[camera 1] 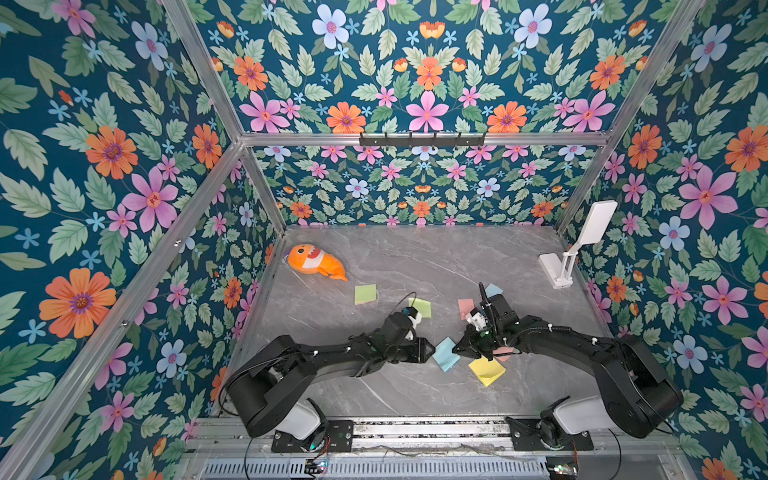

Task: Tear off pages from different memo pads
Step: Pick up the memo pad from the center of the board.

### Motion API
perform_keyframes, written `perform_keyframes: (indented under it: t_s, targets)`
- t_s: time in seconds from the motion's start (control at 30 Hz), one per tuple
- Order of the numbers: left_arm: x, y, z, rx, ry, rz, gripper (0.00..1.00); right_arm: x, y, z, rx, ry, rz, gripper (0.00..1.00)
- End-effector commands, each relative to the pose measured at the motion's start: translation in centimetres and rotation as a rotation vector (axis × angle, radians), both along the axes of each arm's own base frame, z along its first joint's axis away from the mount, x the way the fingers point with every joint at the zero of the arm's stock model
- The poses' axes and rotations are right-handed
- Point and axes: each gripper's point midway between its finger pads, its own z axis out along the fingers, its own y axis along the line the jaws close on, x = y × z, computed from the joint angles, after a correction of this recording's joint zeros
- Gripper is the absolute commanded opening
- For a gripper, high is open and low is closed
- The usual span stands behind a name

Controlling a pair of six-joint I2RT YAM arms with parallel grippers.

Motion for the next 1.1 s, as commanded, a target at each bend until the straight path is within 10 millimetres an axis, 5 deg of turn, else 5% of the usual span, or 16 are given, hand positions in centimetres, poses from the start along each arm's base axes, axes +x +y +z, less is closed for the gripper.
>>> perform_keyframes:
  t_s: [0.0,0.17,0.33,0.5,0.93,1.07]
  targets:
    - [2.2,1.0,3.7,-0.161,-0.057,0.091,0.61,1.7,1.1,3.0,0.094,-0.049,-0.069,0.00]
    - [3.8,1.5,8.5,-0.324,-0.173,0.158,0.82,3.7,2.2,7.5,0.243,-0.125,-0.162,0.00]
    - [4.2,0.8,9.0,-0.382,-0.166,0.156,0.81,4.6,3.1,10.4,0.351,-0.163,-0.206,0.00]
    - [4.4,0.1,9.4,-0.435,-0.163,0.145,0.66,4.2,4.6,10.6,0.395,-0.136,-0.185,0.00]
    - [5.6,1.2,8.8,-0.413,-0.130,0.139,0.05,3.8,5.9,9.4,0.429,-0.109,-0.156,0.00]
    - [6.6,1.8,7.5,-0.377,-0.054,0.161,0.00,3.5,5.9,9.5,0.450,-0.127,-0.135,0.26]
